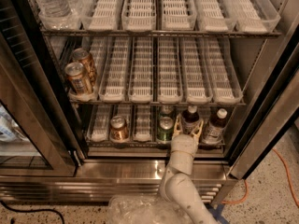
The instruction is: Pick blue plastic bottle from bottom shelf of fridge
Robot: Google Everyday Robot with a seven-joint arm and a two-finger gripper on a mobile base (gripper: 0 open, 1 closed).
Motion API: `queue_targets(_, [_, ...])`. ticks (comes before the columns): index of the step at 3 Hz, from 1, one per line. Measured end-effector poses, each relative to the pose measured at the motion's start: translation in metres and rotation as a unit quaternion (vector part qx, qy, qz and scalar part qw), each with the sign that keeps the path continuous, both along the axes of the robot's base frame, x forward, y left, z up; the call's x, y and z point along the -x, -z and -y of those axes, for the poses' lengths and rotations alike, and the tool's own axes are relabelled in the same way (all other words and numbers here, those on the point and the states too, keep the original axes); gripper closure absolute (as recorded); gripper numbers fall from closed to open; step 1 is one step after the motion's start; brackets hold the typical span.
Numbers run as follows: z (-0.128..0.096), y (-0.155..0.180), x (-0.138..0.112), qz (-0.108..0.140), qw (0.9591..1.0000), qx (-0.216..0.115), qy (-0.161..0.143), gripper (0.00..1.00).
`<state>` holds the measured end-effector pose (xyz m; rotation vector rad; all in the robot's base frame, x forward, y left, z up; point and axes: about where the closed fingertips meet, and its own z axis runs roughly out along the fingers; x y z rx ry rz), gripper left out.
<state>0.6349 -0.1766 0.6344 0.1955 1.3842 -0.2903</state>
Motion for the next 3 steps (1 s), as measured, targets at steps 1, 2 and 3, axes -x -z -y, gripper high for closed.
queue_targets(1, [0.0,0.0,0.0,0.0,1.0,0.0,0.0,0.78])
queue_targets(2, [0.0,0.0,0.0,0.0,1.0,0.0,0.0,0.99])
queue_targets(3, [0.0001,0.0,0.0002,0.0,1.0,0.0,0.0,1.0])
